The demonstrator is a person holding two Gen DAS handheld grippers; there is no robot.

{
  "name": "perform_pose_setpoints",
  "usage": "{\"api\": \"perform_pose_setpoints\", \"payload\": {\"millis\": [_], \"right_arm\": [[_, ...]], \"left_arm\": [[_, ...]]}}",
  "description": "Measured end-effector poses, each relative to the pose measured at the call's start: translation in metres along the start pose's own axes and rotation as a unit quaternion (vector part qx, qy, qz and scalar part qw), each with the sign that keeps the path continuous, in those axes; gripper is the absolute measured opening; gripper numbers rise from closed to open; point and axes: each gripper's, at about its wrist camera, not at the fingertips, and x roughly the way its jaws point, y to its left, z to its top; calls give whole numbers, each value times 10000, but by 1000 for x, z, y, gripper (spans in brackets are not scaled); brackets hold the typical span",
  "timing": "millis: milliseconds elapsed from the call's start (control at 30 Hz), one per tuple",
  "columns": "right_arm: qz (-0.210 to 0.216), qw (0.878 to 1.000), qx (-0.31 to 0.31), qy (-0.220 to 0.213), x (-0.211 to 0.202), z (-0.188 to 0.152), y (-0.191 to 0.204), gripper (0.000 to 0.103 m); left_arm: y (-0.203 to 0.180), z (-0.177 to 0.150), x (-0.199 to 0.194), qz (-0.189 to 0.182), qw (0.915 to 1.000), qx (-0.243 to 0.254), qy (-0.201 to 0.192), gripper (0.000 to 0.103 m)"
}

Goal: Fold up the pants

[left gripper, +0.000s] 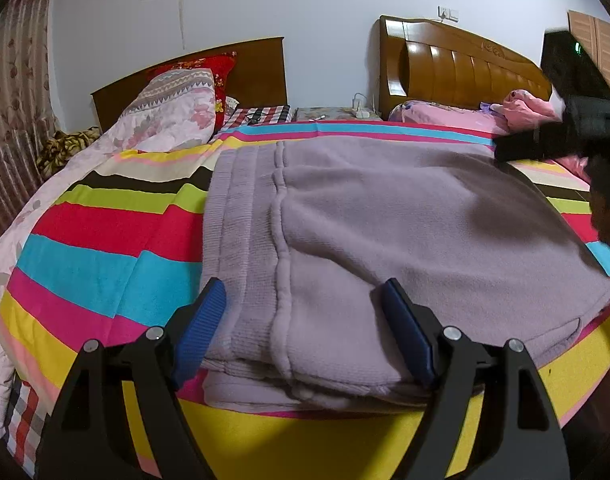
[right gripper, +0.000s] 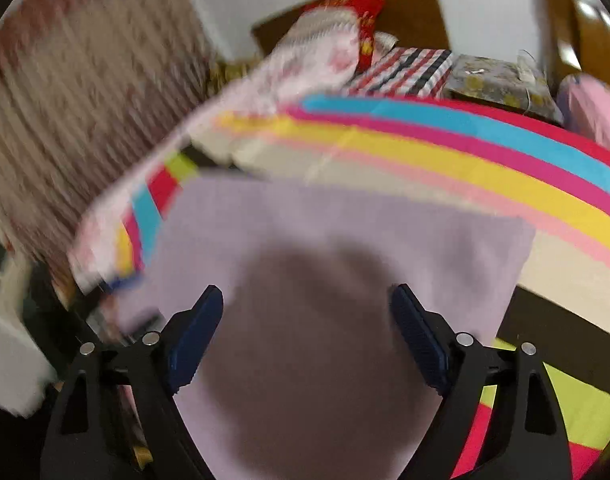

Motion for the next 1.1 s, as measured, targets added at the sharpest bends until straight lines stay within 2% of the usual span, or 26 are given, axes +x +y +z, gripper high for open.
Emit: {"api": "perform_pose_setpoints", "payload": {"millis": [67,100,200,267,367,400,433,500,567,633,700,733,833,867,967,1033,1100], "right_arm": [[254,9993,-82,-270,-11,4,10,91],[335,9989,-246,-213,-9,3,19,91],[202,9966,-721,343,18,2,33,91],[28,9960,-570,683,41,11,17,91],[-683,9973,-60,250,40,35,-17,91],[-701,9974,163,46,34,41,-24,91],[-471,9978,401,-243,22,48,-29,91],[-178,9979,414,-467,13,52,-26,91],[-232,9995,157,-168,21,48,-16,92],[-183,9986,38,501,46,41,-18,93],[-397,9965,161,712,55,30,-28,92],[-698,9957,294,539,53,29,-39,92],[-1231,9892,781,-118,25,31,-51,92],[-1221,9888,813,-274,17,30,-47,92],[-759,9939,509,-617,-11,4,-6,92],[-488,9978,94,-447,-15,-27,31,92],[-457,9982,-269,-283,-16,-55,58,92]], "left_arm": [[0,0,0,10,10000,5,-7,80],[0,0,1,12,10000,4,-13,80],[0,-1,0,2,10000,7,-23,80],[-1,-1,0,2,10000,15,-25,80],[-1,-1,0,3,10000,10,-24,80],[-1,-2,0,4,10000,10,-25,80],[-1,-2,0,4,10000,11,-27,80],[-1,-1,0,3,10000,15,-36,80],[-1,-1,0,-1,10000,17,-49,80],[-1,-1,0,-9,10000,18,-57,80],[-1,-1,0,-9,10000,21,-55,80],[-2,-1,0,-6,10000,27,-49,80],[-2,-1,0,-5,10000,32,-26,80],[-2,-1,0,-3,10000,31,-22,80],[-3,1,1,10,10000,42,6,80],[-4,2,1,16,10000,49,13,80],[-5,3,1,30,10000,65,48,80]]}}
